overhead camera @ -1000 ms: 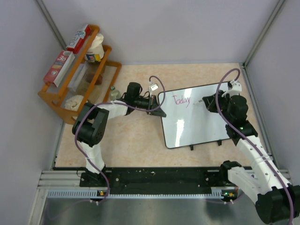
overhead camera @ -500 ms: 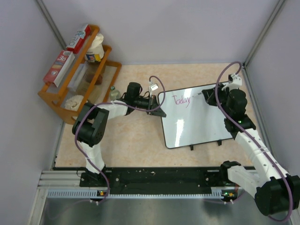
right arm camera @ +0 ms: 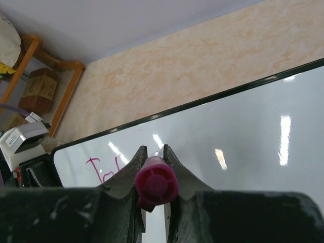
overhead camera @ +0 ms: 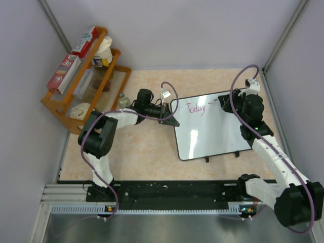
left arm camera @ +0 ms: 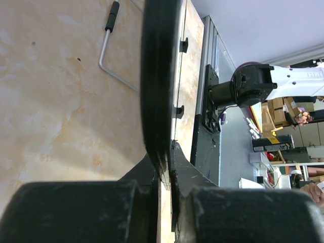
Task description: Write a sentence on the whiteboard
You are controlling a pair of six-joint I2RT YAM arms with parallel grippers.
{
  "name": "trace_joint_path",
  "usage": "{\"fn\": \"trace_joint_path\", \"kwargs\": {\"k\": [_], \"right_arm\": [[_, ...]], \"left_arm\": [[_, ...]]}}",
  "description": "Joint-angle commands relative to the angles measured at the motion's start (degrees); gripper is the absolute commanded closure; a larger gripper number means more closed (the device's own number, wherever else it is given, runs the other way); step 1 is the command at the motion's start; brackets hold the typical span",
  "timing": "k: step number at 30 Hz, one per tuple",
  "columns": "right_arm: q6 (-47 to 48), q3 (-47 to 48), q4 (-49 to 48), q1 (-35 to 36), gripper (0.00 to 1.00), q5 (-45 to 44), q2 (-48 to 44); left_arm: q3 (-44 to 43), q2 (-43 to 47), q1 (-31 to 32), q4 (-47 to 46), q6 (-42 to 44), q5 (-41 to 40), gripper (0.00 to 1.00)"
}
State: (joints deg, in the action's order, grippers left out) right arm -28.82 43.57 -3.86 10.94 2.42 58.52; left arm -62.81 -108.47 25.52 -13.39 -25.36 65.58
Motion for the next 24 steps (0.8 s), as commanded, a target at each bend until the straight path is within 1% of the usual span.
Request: {"fn": "trace_joint_path", "kwargs": {"k": [1, 15, 21, 24], "right_arm": [[-0.19, -0.68, -2.47, -0.74, 1.0, -0.92, -0.42], [0.08, -4.02, -2.03, -0.66, 1.0, 2.5, -2.71], [-1.94, -3.32, -1.68, -0.74, 1.0, 3.03, -5.17], [-2.47, -2.18, -1.24, -0.66, 1.0, 1.9, -6.05]], "left_arm": [[2.25, -0.08, 1.03, 3.54, 5.94, 1.13, 1.0], [2.07, -0.08, 1.03, 3.63, 5.77, 1.13, 1.0], [2.16, -0.08, 1.11, 3.72, 5.77, 1.04, 1.0], [2.07, -0.08, 1.11, 3.72, 5.77, 1.04, 1.0]]}}
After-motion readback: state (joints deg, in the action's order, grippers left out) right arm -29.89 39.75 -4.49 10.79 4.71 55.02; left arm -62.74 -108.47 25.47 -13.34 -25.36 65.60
